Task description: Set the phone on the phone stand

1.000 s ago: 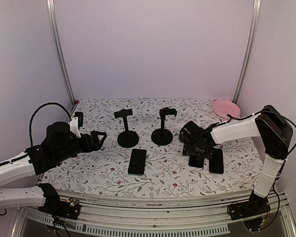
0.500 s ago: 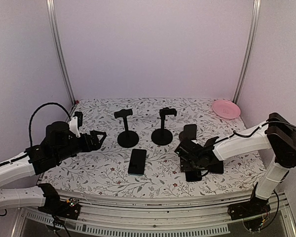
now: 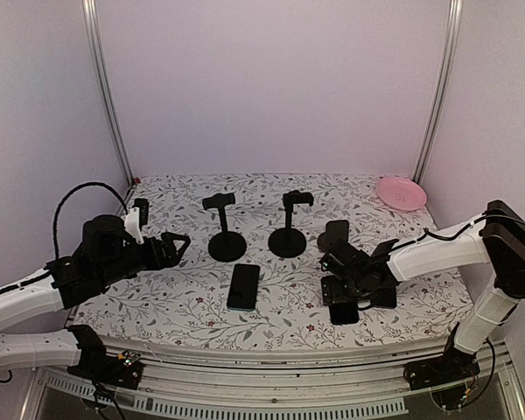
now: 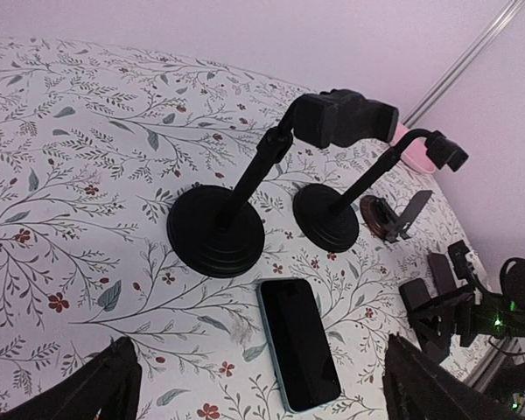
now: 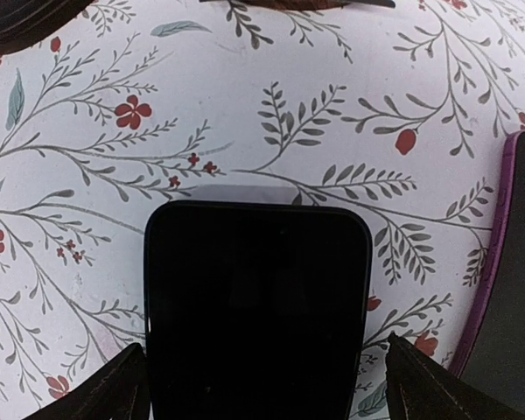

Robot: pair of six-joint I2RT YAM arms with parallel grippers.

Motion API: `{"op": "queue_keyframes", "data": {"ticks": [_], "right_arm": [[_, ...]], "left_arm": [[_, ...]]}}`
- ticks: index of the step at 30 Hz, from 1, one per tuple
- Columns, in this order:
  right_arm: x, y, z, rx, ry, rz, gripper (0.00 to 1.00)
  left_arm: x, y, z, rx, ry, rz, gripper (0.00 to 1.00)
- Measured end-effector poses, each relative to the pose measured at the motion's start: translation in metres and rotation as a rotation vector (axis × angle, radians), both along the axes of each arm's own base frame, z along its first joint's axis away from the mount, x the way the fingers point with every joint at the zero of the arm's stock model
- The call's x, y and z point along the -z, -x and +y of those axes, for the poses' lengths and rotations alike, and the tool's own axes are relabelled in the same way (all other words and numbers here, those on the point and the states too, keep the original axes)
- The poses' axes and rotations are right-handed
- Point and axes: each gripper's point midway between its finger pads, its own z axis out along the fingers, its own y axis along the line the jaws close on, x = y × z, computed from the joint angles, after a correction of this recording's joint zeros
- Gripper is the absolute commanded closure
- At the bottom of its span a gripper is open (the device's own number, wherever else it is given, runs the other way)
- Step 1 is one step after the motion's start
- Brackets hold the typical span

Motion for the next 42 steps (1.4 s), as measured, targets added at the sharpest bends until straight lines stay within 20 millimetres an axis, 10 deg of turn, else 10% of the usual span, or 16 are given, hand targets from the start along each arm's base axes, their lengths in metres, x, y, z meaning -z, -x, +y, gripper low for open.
{"op": "queue_keyframes", "data": {"ticks": [9, 17, 26, 42], "right_arm": [[0.003, -0.001, -0.003, -0.042, -0.049, 0.043, 0.15], [0.002, -0.007, 0.008, -0.055, -0.067, 0.01, 0.59], [-0.007, 0.01, 0.021, -0.101, -0.053, 0.017, 0.66], [-0.159, 0.027, 0.111, -0.259, -0.304, -0.306, 0.68]], "left_arm": [[0.001, 0.001, -0.001, 0.005, 0.008, 0.008, 0.03], [0.004, 0.004, -0.004, 0.025, 0.029, 0.028, 0.03], [0.005, 0.003, -0.006, 0.022, 0.056, 0.038, 0.03], [-0.01, -0.04, -0.01, 0.014, 0.082, 0.026, 0.2]]}}
